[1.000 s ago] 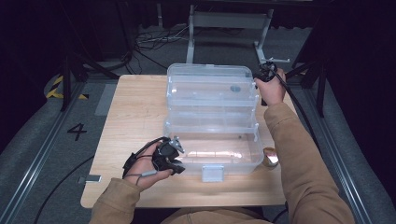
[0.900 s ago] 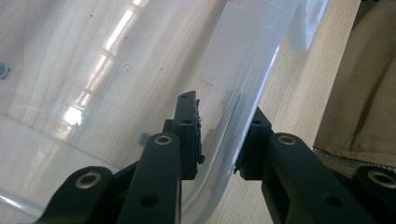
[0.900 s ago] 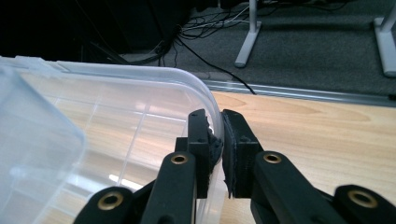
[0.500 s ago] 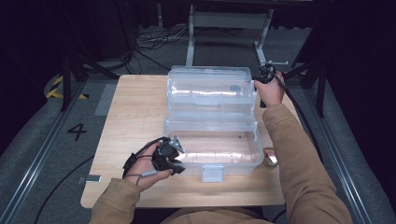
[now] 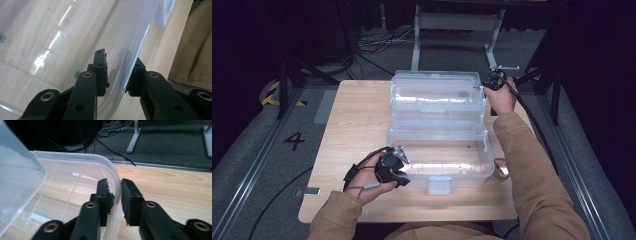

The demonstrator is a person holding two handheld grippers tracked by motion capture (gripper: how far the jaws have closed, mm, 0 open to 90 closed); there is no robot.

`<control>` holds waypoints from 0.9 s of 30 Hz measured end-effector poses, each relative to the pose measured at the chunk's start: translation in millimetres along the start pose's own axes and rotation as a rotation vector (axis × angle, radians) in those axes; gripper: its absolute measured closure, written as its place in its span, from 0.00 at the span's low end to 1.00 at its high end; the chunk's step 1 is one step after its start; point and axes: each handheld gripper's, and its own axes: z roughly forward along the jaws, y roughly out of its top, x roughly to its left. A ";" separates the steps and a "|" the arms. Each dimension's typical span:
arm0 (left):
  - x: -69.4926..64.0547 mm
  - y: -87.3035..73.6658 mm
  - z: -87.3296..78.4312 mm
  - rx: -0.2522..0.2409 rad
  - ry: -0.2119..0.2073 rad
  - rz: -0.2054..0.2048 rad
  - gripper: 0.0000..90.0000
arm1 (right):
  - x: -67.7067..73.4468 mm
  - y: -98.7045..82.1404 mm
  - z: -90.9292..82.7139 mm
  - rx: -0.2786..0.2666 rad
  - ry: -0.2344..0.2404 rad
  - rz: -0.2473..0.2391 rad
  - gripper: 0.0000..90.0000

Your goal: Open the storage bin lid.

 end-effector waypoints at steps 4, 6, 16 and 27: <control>0.0 0.0 0.0 0.000 0.000 0.001 0.83 | -0.7 0.6 0.0 -0.024 -0.011 -0.042 0.69; 0.1 0.1 0.0 0.000 0.000 0.002 0.83 | -3.0 1.4 -0.7 -0.029 -0.009 -0.065 0.65; 3.2 -3.9 -1.3 -0.054 -0.040 -0.009 0.82 | -12.3 -4.8 -12.1 -0.062 0.022 -0.059 0.61; 18.5 -10.8 -26.7 -0.151 -0.134 -0.009 0.66 | -10.8 -15.9 -51.2 -0.060 0.023 -0.165 0.47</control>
